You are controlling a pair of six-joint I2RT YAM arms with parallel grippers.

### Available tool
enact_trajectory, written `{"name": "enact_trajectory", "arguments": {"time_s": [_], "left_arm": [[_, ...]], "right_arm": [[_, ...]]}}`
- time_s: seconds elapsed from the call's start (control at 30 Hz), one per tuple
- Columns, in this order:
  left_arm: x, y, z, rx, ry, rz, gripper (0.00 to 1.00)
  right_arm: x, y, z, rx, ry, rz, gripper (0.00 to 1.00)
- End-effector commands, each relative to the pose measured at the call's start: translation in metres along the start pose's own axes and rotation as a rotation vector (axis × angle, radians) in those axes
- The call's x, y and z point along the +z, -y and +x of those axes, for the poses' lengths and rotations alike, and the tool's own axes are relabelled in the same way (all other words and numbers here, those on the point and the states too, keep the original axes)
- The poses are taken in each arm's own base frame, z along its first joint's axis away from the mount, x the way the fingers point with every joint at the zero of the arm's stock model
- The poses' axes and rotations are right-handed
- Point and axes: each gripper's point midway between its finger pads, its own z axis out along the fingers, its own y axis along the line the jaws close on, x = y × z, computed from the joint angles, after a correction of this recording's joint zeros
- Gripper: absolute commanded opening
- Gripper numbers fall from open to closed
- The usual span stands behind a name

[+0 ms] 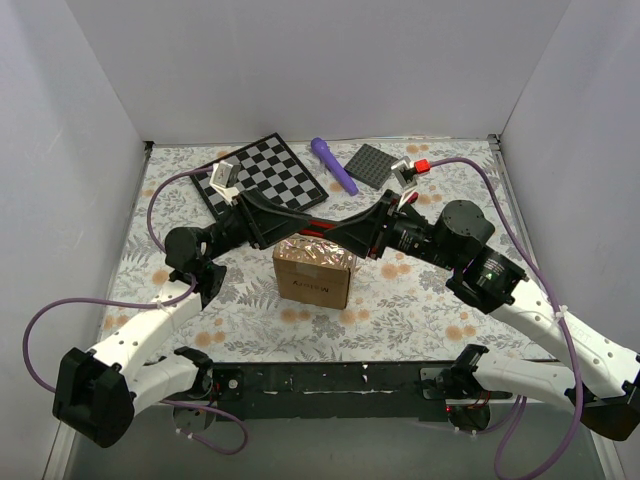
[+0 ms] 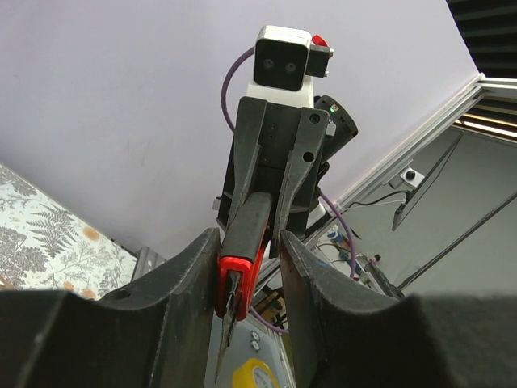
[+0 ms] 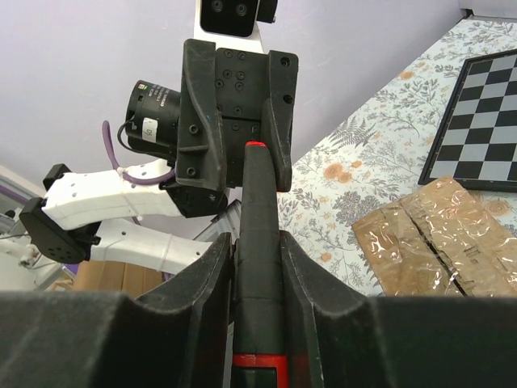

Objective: Unpack the express box
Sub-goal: Adjust the knife.

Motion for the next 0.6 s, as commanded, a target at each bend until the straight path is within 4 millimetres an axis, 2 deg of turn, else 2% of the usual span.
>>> {"name": "enact_trajectory", "arguments": {"time_s": [0.0,0.13,0.23,0.27,0.3,0.43,0.47,0.57], "left_arm": [[-0.001,0.009,0.005,0.01,-0.027,0.031,0.34],[-0.001,0.008,0.006,0.001,-0.029,0.032,0.32],[-0.001,0.009,0.006,0.004,-0.031,0.04,0.14],[0.0,0.01,0.006,0.004,-0.033,0.043,0.03],[0.0,0.009,0.006,-0.001,-0.031,0.04,0.0],[-0.002,0.008,-0.001,-0.005,0.025,0.022,0.0],[-0.002,0.009,-0.002,0.007,0.036,0.018,0.0],[-0.002,0.004,-0.01,0.004,0.089,-0.012,0.0]], "right_arm": [[-0.005,-0.029,-0.034,-0.042,0.103,-0.085,0.01],[-0.005,-0.03,-0.035,-0.041,0.106,-0.086,0.01],[-0.004,-0.029,-0.033,-0.04,0.099,-0.087,0.01],[-0.005,-0.029,-0.033,-0.04,0.098,-0.088,0.01],[-0.005,-0.03,-0.033,-0.042,0.098,-0.089,0.01],[-0.006,-0.029,-0.033,-0.044,0.098,-0.088,0.01],[-0.005,-0.029,-0.032,-0.039,0.094,-0.087,0.28],[-0.005,-0.027,-0.032,-0.026,0.1,-0.077,0.6]]}}
